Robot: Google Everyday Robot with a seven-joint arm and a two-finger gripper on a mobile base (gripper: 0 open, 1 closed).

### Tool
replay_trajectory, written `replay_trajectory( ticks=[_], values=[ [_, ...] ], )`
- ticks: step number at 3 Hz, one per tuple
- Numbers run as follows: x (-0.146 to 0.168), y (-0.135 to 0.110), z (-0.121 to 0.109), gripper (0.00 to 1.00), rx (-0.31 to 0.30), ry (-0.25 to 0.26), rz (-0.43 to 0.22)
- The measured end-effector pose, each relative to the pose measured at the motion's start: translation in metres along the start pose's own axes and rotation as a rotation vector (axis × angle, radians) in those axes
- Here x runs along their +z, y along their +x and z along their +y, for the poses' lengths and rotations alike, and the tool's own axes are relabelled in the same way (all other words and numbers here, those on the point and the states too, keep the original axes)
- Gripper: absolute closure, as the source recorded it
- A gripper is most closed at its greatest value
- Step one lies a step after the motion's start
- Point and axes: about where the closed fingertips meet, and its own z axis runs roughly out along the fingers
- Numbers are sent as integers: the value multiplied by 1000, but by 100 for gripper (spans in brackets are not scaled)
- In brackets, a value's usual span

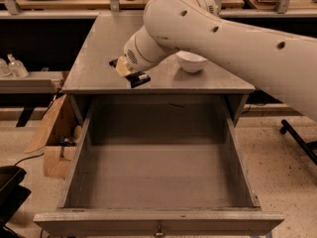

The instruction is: Place rxbar blueberry into top drawer

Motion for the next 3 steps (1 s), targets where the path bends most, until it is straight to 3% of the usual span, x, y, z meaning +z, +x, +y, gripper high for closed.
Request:
replay_trajectory(
  ticks=[2,3],
  values=[
    [5,103,64,100,18,-168,-58],
    [10,128,80,100,58,-266,-124]
  ],
)
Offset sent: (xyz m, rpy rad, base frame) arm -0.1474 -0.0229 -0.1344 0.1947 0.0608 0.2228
